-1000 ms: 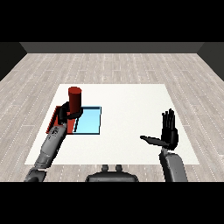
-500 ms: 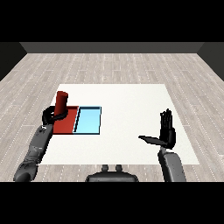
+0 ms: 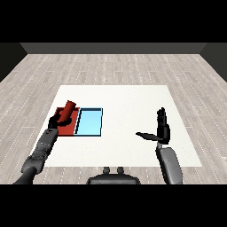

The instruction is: Pick the red can and put it in the red box

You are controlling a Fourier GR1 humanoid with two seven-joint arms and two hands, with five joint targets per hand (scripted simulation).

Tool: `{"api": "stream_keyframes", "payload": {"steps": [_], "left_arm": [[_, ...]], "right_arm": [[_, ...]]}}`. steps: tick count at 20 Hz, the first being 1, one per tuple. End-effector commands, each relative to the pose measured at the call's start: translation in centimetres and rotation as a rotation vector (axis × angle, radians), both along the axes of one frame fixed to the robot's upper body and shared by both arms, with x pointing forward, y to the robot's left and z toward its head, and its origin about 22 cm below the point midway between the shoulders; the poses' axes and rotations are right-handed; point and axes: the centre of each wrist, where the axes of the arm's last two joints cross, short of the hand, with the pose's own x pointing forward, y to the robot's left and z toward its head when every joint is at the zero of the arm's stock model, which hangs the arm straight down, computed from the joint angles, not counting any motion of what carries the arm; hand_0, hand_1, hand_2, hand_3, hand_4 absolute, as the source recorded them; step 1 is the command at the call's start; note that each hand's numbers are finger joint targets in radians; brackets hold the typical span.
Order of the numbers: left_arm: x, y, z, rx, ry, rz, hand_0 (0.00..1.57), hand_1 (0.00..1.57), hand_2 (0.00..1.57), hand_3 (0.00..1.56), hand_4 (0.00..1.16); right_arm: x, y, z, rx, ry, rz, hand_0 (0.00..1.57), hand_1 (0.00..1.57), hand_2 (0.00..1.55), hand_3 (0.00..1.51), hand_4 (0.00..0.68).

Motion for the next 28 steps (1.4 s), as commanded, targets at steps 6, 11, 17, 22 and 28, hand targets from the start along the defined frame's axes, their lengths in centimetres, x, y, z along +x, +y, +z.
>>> {"api": "stream_keyframes", "payload": {"steps": [6, 11, 17, 22, 28], "left_arm": [[-0.5, -0.2, -1.3, -0.016, 0.222, -0.153, 0.0, 0.0, 0.0, 0.0, 0.43], [-0.1, 1.7, 0.3, 0.078, 0.244, -0.07, 0.0, 0.0, 0.0, 0.0, 0.0], [-0.7, 2.5, 0.4, -0.041, -0.089, 0.037, 0.0, 0.0, 0.0, 0.0, 0.0], [2.8, 0.2, 4.4, -0.215, -0.631, -0.101, 0.0, 0.0, 0.0, 0.0, 0.0], [5.1, -8.9, 4.7, -0.509, -0.906, -0.395, 0.0, 0.0, 0.0, 0.0, 0.0]], "right_arm": [[0.8, -0.6, -1.7, -0.006, 0.001, 0.0, 0.0, 0.0, 0.0, 0.0, 0.0], [0.8, -0.3, -0.4, 0.004, -0.02, 0.007, 0.0, 0.0, 0.0, 0.0, 0.0], [-0.1, -0.3, -0.4, 0.021, -0.03, 0.044, 0.0, 0.0, 0.0, 0.0, 0.0], [0.0, 0.2, 0.2, 0.072, -0.063, 0.069, 0.0, 0.0, 0.0, 0.0, 0.0], [-0.7, 0.7, -0.6, 0.12, -0.021, 0.209, 0.0, 0.0, 0.0, 0.0, 0.0]]}}
